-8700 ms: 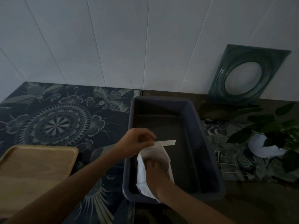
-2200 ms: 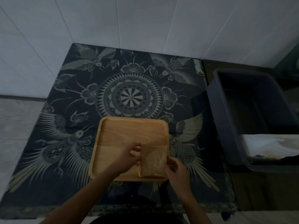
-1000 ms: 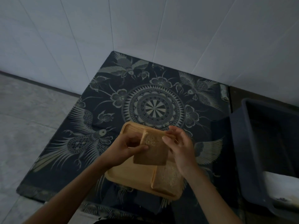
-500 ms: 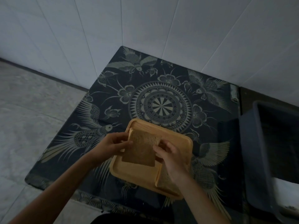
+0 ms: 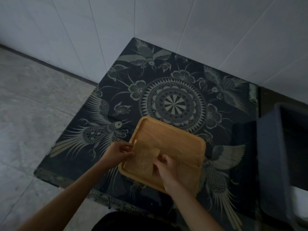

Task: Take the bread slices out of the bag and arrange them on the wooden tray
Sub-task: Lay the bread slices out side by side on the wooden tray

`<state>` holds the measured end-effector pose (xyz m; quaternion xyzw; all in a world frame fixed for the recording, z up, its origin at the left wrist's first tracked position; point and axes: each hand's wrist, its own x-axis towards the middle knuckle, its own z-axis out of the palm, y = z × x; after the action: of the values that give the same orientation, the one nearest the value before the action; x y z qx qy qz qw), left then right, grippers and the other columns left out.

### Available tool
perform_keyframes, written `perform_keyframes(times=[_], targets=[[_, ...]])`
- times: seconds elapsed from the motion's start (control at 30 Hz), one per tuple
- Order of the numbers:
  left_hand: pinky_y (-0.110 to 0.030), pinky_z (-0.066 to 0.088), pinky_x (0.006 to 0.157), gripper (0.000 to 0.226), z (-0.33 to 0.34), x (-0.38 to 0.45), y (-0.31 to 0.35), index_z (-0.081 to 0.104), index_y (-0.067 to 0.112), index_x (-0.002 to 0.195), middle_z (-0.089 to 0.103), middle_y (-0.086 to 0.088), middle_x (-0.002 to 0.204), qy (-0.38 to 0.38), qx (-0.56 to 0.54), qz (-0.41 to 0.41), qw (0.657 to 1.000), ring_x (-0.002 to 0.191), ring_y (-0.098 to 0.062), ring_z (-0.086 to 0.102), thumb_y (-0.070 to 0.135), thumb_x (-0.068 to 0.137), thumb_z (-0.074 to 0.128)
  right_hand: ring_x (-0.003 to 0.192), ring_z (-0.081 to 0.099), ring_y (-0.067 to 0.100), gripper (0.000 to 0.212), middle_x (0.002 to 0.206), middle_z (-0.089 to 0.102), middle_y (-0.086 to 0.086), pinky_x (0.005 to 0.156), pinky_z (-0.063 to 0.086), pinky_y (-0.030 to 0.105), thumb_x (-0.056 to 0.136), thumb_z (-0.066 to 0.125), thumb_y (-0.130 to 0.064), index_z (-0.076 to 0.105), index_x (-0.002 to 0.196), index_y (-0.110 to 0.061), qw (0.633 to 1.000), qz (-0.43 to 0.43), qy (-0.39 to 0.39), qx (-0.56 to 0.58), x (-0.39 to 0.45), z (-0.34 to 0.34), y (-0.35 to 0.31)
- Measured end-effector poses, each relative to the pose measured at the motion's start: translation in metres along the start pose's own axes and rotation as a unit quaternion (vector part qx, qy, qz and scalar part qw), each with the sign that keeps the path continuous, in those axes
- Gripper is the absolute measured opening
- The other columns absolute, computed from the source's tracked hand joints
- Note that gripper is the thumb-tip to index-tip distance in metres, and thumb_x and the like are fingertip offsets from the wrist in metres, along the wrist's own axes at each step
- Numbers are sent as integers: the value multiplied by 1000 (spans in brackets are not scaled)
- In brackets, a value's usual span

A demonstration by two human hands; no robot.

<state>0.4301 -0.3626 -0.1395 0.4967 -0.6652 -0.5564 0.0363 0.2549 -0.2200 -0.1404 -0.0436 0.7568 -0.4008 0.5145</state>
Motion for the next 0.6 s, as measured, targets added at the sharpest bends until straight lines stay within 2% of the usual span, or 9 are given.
perform_keyframes(times=[0.07,0.13,0.23,0.37,0.43,0.53,0.6], targets=[[-33,65,77,31,2,-2,-2,77,18,112,79,2,91,15,28,5,999,83,-9,76,20,81,84,106,69,17,24,117,71,0,97,59,41,94,74,-28,66,117,-23,1000,15,-4,11,3,3,6],[-36,65,82,28,2,-3,-4,79,17,107,80,4,89,26,50,10,998,83,-8,76,19,80,85,108,69,17,24,118,71,-1,101,58,44,94,75,-27,65,115,-25,1000,19,-4,13,4,5,10],[-31,63,84,24,3,-4,-4,81,17,104,80,4,90,43,90,28,995,84,-5,74,18,81,84,108,69,15,30,115,71,-4,99,59,42,94,75,-27,68,122,-21,1000,10,-6,-11,6,6,12],[-15,52,79,22,4,-4,-5,81,17,105,80,4,95,60,134,55,988,87,-5,73,16,83,81,103,68,12,22,113,68,-5,93,61,36,96,73,-25,67,116,-30,999,0,-16,-28,5,5,13],[-13,52,78,22,6,-4,-4,82,17,104,81,3,95,64,141,64,986,87,-6,73,13,83,81,102,69,12,36,113,69,-4,95,61,40,97,71,-25,63,133,-25,999,-5,-15,-49,3,6,15],[-22,58,82,22,7,-4,-4,82,19,104,81,4,96,66,150,66,984,88,-6,73,13,83,80,96,69,10,53,113,66,-9,89,63,39,96,69,-28,51,146,-30,997,-13,-5,-81,-1,5,15],[-15,55,77,22,8,-4,-5,82,21,102,81,6,95,73,155,68,983,84,-3,71,12,83,80,95,68,8,62,114,63,-12,87,63,39,97,68,-29,42,153,-33,995,-24,-2,-98,-5,6,15]])
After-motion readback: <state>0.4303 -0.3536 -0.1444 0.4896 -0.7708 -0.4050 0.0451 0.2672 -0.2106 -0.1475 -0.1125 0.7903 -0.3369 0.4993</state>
